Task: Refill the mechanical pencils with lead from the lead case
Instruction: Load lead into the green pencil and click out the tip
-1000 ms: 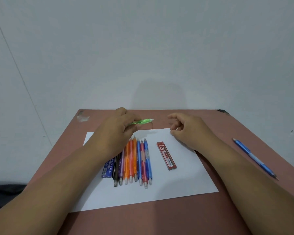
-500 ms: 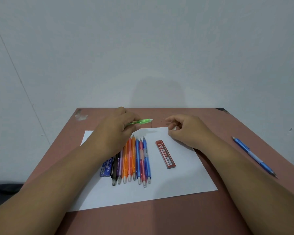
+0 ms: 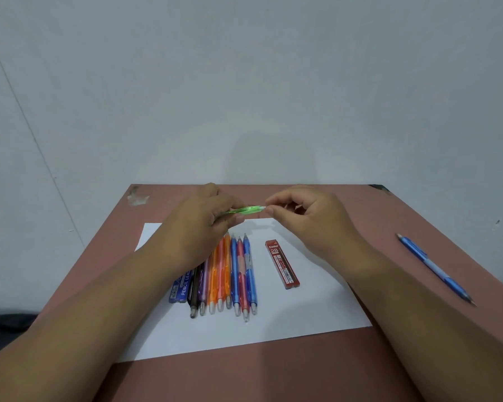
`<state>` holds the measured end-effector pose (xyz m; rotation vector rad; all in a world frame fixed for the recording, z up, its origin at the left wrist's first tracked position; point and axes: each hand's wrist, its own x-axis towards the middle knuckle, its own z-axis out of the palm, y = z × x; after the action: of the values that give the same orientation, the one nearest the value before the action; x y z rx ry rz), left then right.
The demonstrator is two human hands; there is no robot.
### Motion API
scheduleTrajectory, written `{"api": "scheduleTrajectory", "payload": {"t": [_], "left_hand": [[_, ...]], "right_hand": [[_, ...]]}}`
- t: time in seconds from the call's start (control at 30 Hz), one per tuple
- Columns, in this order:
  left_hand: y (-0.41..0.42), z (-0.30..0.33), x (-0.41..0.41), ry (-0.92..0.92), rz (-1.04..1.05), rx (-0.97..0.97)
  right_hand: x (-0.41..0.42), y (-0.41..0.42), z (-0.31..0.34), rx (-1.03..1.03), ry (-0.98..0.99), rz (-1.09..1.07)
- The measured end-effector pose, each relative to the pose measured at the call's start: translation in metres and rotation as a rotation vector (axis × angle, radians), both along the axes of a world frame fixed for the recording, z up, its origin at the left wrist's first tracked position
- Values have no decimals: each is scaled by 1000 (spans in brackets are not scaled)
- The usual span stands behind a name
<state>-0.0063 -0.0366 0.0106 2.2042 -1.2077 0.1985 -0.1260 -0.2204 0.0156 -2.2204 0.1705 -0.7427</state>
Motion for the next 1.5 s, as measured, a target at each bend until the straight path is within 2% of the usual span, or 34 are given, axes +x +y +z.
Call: {"api": "scheduleTrajectory", "payload": {"t": [0.3, 0.43, 0.53, 0.8, 1.1, 1.27, 1.37, 1.5], "left_hand": [[-2, -1, -1, -17, 2, 11], [1, 0, 3, -2, 21, -34], [3, -1, 6, -19, 33, -42], [2, -2, 6, -4, 20, -26], [1, -4, 6, 11, 28, -19], [1, -5, 6, 3, 24, -18], [1, -4, 6, 6, 19, -22], [1, -2, 4, -17, 31, -26]], "right_hand": [[3, -7, 0, -107, -4, 20], [5, -27, 2, -123, -63, -105], [7, -39, -2, -153, 37, -189], [8, -50, -11, -41, 291, -225], [10, -51, -13, 30, 377, -227], [7, -51, -10, -2, 400, -229], [6, -52, -9, -6, 330, -261], [3, -37, -2, 30, 92, -216]]}}
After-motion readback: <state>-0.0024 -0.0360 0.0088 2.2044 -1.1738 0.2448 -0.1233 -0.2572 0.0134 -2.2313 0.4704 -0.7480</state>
